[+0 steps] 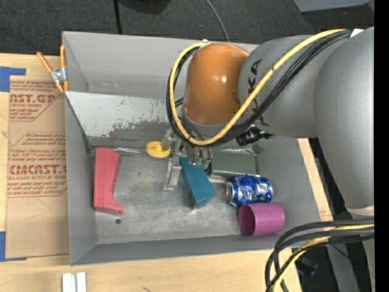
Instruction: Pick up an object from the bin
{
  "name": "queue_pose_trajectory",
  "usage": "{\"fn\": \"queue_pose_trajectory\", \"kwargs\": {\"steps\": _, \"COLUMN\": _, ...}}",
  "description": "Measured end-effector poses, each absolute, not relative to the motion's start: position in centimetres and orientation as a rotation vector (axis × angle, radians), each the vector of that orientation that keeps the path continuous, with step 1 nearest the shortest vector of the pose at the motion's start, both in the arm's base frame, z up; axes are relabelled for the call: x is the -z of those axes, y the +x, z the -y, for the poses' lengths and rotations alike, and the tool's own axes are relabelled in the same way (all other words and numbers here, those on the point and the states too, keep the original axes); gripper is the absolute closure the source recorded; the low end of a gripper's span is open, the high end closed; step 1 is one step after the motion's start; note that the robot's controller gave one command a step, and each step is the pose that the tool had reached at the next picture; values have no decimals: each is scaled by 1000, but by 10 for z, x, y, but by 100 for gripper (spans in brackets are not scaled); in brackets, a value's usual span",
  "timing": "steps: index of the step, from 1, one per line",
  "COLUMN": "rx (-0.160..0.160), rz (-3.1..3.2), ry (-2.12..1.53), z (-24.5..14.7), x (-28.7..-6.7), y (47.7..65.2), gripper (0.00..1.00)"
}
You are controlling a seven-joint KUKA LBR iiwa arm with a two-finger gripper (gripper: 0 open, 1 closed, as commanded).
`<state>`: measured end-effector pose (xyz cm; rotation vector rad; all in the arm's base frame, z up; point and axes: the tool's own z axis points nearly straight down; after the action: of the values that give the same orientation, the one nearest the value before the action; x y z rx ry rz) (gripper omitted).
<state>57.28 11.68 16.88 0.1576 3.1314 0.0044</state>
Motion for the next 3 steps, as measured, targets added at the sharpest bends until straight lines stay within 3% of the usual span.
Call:
{"fn": "queue_pose_trajectory", "kwargs": {"steps": 1, "rx": -5, "rz": -3118, "ry": 377, "z": -116, "x": -143, "y": 582, "gripper": 100}}
{"fn": "queue_pose_trajectory", "kwargs": {"steps": 3, "rx": -7, "rz": -3109, "ry": 434, "z": -114, "x": -136, "y": 580, "gripper": 100}}
